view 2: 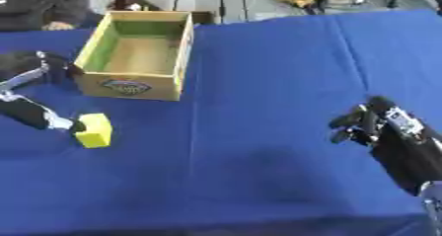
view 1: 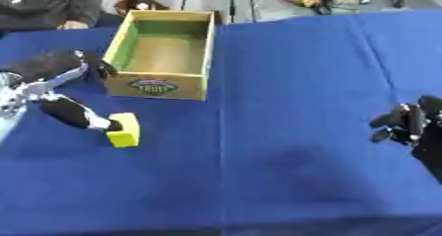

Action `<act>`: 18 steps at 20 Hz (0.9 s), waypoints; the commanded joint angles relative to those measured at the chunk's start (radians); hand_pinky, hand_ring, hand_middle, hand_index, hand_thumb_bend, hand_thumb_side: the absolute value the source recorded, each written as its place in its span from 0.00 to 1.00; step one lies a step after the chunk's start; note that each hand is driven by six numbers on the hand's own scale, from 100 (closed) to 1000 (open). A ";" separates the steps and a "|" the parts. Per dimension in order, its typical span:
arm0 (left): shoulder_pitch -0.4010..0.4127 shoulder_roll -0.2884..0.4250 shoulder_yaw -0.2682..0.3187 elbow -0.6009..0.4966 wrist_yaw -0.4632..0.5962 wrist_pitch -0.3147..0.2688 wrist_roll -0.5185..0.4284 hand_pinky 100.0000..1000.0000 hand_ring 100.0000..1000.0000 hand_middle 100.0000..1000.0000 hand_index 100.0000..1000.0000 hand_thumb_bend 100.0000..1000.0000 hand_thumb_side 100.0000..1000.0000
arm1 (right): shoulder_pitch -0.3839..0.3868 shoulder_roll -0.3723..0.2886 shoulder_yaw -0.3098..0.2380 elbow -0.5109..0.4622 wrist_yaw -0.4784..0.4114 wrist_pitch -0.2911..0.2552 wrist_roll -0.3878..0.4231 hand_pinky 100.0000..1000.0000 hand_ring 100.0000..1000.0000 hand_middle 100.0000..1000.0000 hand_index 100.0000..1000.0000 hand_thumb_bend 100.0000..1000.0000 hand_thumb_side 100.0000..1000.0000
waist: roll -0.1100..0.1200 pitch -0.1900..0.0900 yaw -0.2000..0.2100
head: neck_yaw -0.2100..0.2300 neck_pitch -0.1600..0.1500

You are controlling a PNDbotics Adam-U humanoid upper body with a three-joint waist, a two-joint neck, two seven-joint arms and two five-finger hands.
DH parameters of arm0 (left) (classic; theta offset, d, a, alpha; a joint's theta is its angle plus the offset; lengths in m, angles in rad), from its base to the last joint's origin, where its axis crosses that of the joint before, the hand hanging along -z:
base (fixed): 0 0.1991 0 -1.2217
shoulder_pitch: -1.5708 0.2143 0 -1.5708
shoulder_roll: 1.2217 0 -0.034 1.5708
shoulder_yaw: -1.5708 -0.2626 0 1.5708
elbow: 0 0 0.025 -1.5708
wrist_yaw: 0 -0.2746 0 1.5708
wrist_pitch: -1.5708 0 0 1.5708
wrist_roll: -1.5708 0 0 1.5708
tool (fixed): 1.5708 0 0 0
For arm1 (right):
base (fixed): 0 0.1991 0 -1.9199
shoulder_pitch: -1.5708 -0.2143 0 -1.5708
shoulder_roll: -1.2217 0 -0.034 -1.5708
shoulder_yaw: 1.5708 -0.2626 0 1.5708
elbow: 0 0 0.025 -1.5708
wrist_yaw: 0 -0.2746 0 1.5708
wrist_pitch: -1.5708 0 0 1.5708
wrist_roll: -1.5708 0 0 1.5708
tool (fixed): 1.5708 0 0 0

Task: Pick up objects on the table and place them in the box.

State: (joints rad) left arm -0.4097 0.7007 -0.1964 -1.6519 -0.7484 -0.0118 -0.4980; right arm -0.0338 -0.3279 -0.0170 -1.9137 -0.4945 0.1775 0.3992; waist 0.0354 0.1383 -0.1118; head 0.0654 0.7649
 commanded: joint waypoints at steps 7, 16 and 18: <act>-0.046 -0.028 -0.026 0.084 -0.045 -0.021 -0.018 0.56 0.58 0.63 0.83 0.73 0.52 | -0.007 -0.019 0.002 -0.008 -0.001 0.000 0.005 0.53 0.62 0.43 0.32 0.00 0.55 | -0.003 -0.010 -0.005 | 0.003 0.005; -0.067 -0.078 -0.051 0.193 -0.103 -0.055 -0.022 0.56 0.58 0.63 0.82 0.74 0.53 | -0.009 -0.018 0.003 -0.009 -0.001 0.000 0.008 0.53 0.62 0.43 0.32 0.00 0.55 | -0.007 -0.007 -0.008 | 0.009 0.005; -0.069 -0.087 -0.054 0.210 -0.105 -0.063 -0.025 0.55 0.57 0.62 0.82 0.73 0.53 | -0.009 -0.018 0.004 -0.008 -0.001 0.000 0.008 0.53 0.62 0.43 0.32 0.00 0.55 | -0.007 -0.006 -0.008 | 0.009 0.005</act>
State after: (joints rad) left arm -0.4590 0.6001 -0.2517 -1.4434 -0.8491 -0.0675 -0.5226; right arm -0.0349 -0.3279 -0.0115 -1.9134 -0.4944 0.1776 0.4046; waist 0.0298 0.1415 -0.1186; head 0.0710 0.7649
